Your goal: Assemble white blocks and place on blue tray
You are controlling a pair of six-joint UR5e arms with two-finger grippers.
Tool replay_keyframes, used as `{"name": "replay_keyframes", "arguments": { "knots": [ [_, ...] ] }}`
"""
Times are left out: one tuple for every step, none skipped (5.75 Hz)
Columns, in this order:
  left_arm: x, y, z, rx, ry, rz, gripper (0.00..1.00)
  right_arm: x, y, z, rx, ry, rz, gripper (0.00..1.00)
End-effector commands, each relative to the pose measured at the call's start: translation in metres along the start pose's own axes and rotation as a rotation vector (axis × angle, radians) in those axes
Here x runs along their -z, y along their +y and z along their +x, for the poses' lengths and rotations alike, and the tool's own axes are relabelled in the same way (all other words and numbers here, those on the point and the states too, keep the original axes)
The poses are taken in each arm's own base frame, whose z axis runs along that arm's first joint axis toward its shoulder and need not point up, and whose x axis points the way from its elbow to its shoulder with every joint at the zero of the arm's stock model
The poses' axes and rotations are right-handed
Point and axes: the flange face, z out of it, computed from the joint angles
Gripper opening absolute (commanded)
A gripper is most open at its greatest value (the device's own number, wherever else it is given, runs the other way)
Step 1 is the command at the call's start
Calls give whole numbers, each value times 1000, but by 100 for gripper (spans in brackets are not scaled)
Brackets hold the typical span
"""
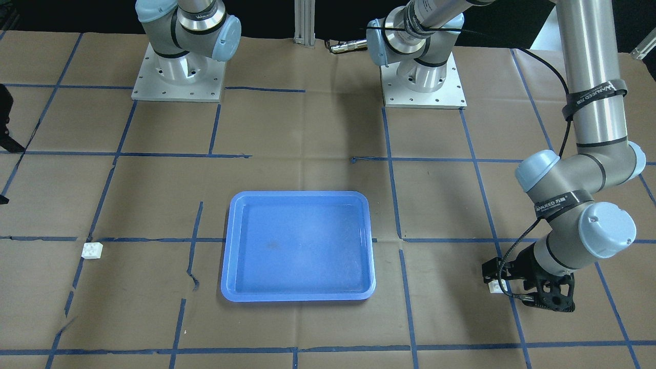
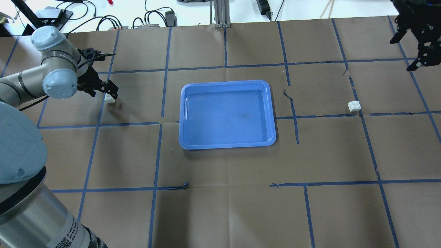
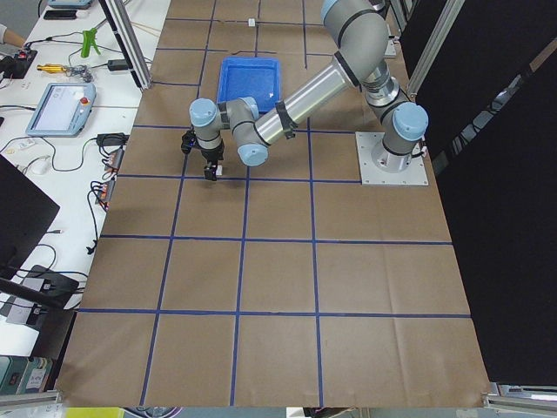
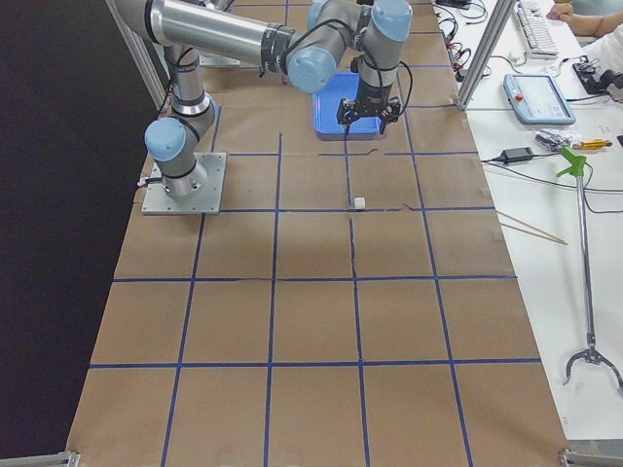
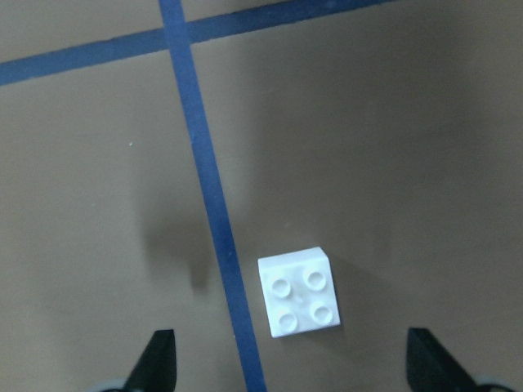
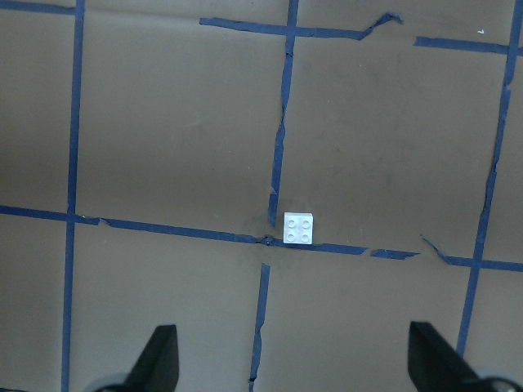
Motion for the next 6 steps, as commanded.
{"name": "replay_keyframes", "arguments": {
  "knots": [
    [-4, 1, 1, 5, 2, -1, 63, -12, 18, 9, 7, -17, 13, 100],
    [-1, 1, 1, 4, -1, 4, 35, -26, 30, 15, -20, 4, 95, 100],
    [1, 1, 1, 6, -2, 7, 34, -52, 56, 20, -68, 18, 203, 100],
    [12, 0, 0, 5, -9, 22, 33, -96, 83, 24, -104, -9, 286, 100],
    [32, 0, 4, 0, -25, 39, 29, -129, 100, 30, -64, 20, 391, 100],
    [60, -1, 44, -60, -38, 57, 29, -169, 113, 33, -35, 22, 481, 100]
  ]
}}
